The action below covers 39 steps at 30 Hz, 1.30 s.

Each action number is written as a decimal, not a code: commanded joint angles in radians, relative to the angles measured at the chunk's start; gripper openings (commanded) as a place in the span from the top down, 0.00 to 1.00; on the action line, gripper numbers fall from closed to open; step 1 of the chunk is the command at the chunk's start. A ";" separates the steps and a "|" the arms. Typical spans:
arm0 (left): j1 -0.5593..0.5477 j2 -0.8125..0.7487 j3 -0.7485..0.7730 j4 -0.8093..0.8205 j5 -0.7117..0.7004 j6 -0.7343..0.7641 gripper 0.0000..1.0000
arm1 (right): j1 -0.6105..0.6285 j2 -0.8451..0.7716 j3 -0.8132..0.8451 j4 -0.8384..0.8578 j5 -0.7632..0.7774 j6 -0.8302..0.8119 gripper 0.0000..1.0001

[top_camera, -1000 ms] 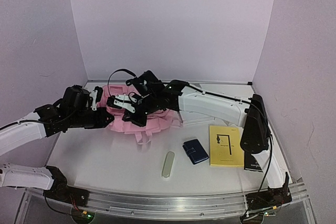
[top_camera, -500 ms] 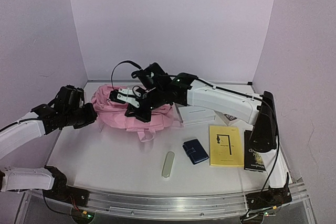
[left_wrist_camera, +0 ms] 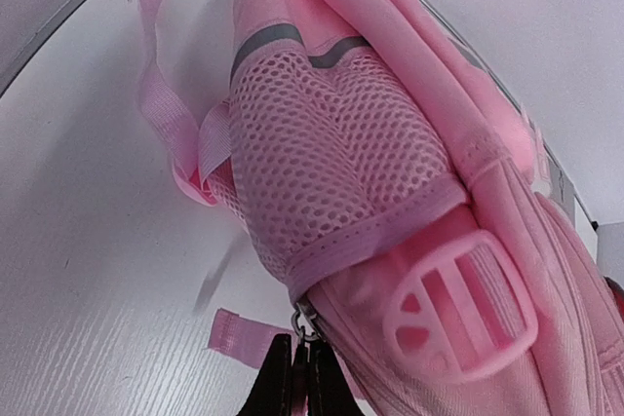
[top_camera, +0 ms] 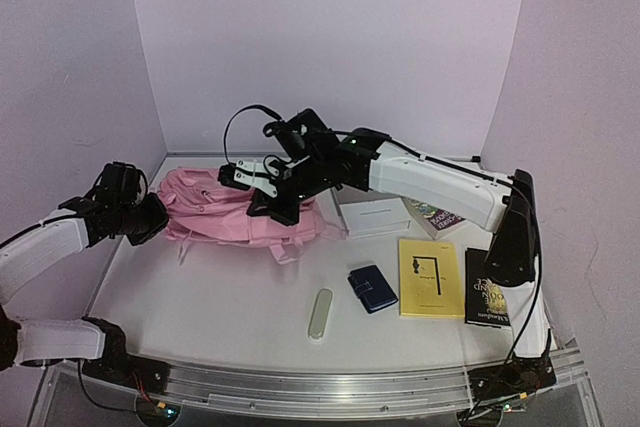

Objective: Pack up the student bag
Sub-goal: Unzip the student bag at the center of the board.

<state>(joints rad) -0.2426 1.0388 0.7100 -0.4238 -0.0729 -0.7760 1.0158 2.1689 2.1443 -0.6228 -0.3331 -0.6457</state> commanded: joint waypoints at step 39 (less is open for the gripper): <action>0.064 0.060 0.137 0.029 0.353 0.198 0.00 | -0.032 0.011 -0.045 0.160 0.038 0.538 0.02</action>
<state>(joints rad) -0.1459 1.0709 0.7806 -0.4462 0.1921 -0.6544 1.0803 2.3409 2.1892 -0.4813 -0.2637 -0.1872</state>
